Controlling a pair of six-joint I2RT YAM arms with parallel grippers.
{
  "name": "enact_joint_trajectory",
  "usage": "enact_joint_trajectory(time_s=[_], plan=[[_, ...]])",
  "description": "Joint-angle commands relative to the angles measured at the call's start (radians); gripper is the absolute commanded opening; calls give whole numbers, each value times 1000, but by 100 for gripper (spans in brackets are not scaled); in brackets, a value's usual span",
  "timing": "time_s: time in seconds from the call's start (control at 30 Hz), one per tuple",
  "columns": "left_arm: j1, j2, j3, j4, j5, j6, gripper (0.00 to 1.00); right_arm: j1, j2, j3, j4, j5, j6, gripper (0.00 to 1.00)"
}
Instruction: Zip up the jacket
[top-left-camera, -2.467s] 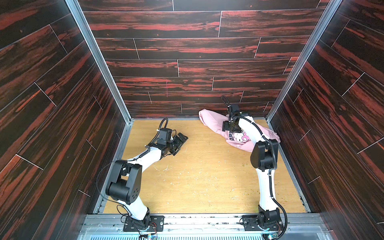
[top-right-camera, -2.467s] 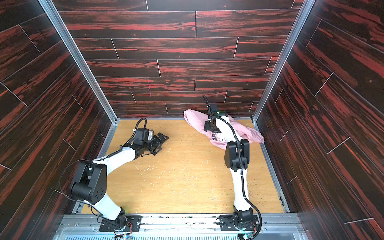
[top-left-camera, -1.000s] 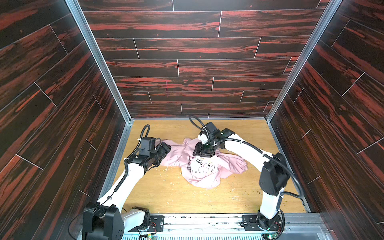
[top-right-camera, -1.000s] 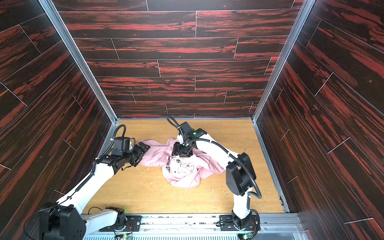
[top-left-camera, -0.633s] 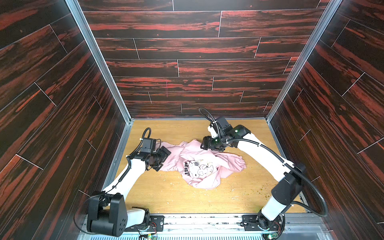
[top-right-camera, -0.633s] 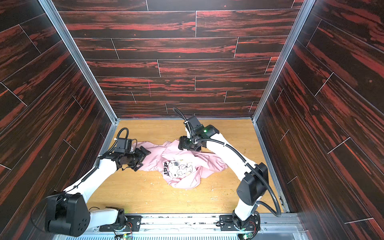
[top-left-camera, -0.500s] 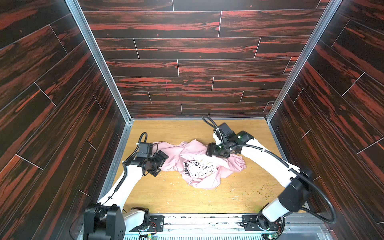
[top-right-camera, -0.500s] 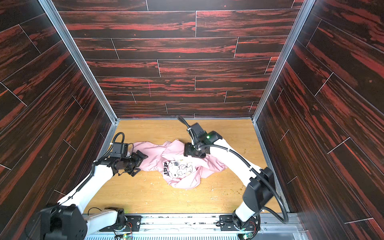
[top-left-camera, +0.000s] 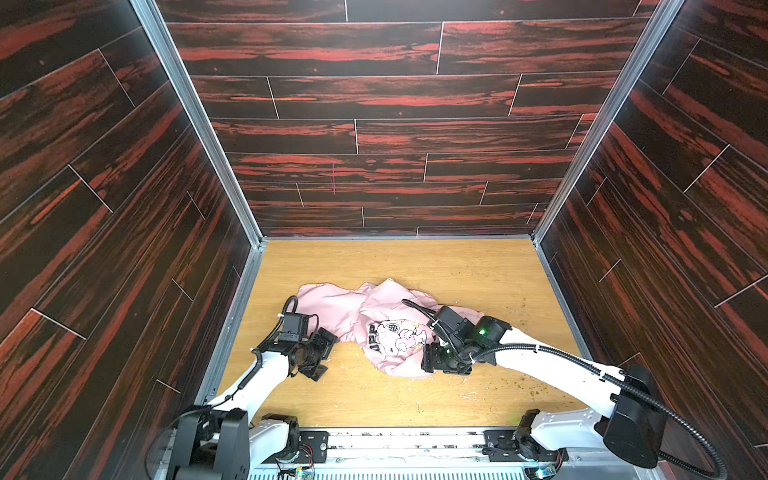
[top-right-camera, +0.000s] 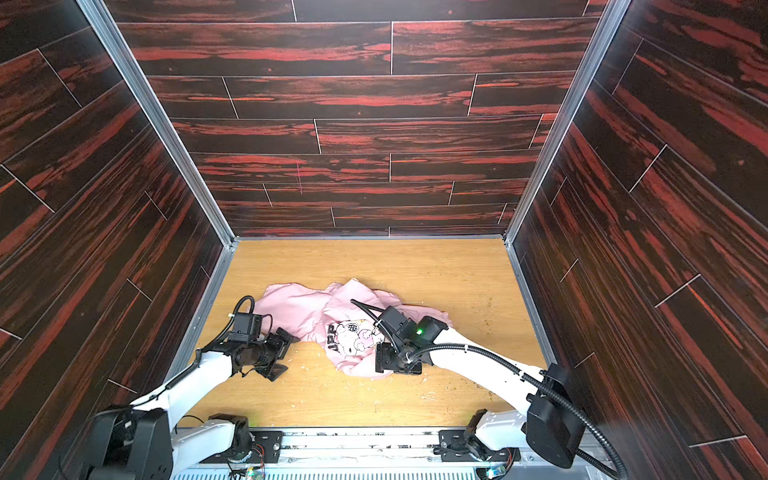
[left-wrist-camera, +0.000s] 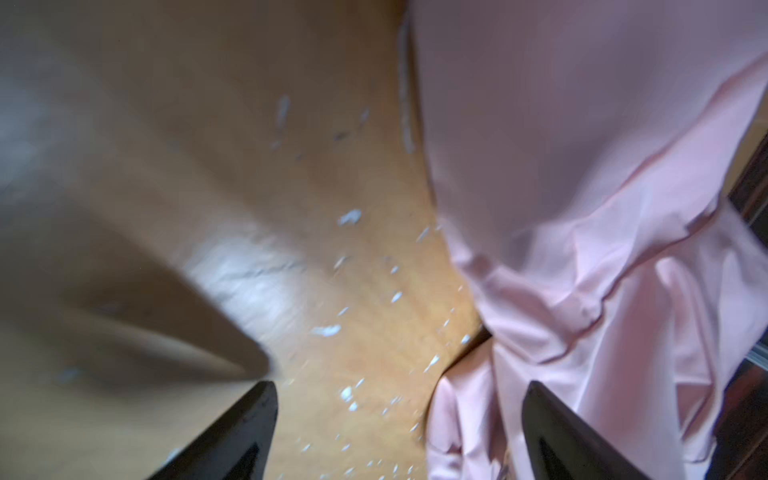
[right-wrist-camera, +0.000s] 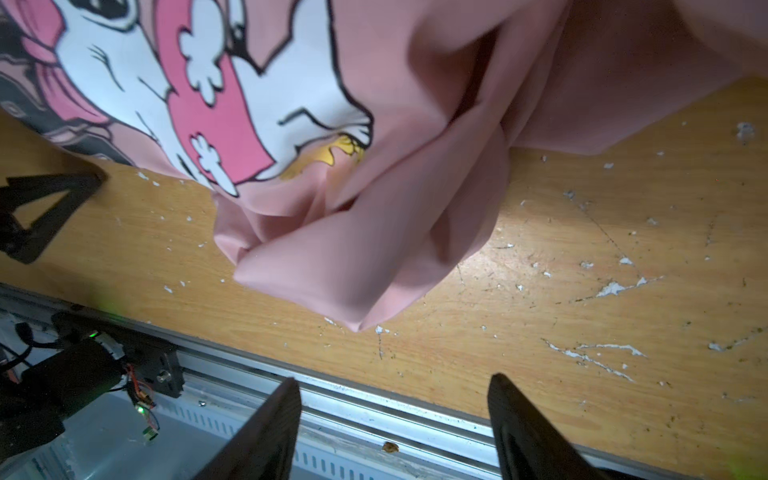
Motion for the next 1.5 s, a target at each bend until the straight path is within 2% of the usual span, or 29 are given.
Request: enact_joint_trajectory(time_s=[0.0, 0.23, 0.33, 0.37, 0.43, 0.57, 0.6, 0.67, 0.73, 0.93, 1.17, 1.3, 1.47], plan=[[3, 47, 4, 138, -29, -23, 94, 4, 47, 12, 71, -33, -21, 74], [3, 225, -9, 290, -35, -49, 92, 0, 179, 37, 137, -51, -71, 75], [3, 267, 16, 342, -31, -44, 83, -4, 226, 61, 160, -60, -77, 75], [3, 278, 37, 331, -37, -29, 76, -4, 240, 67, 166, -61, -80, 74], [4, 298, 85, 291, -48, 10, 53, -8, 267, 81, 169, -62, -81, 66], [6, 321, 199, 229, -39, 57, 5, -23, 271, 99, 156, -63, -80, 24], [8, 317, 240, 190, -43, 72, 0, -26, 259, 108, 145, -53, -84, 16], [8, 304, 328, 104, -53, 119, 0, -37, 225, 129, 114, -35, -92, 6], [9, 286, 423, 22, -69, 164, 0, -55, 180, 153, 87, -24, -100, 0], [12, 269, 735, -132, -70, 250, 0, -129, 65, 298, -24, -23, -174, 0], [14, 287, 1054, -93, -20, 261, 0, -195, 35, 562, -168, -94, -315, 0], [13, 288, 1205, -22, -37, 230, 0, -206, 57, 731, -228, -201, -376, 0], [14, 331, 1428, -27, -34, 203, 0, -205, 98, 950, -312, -324, -420, 0]])
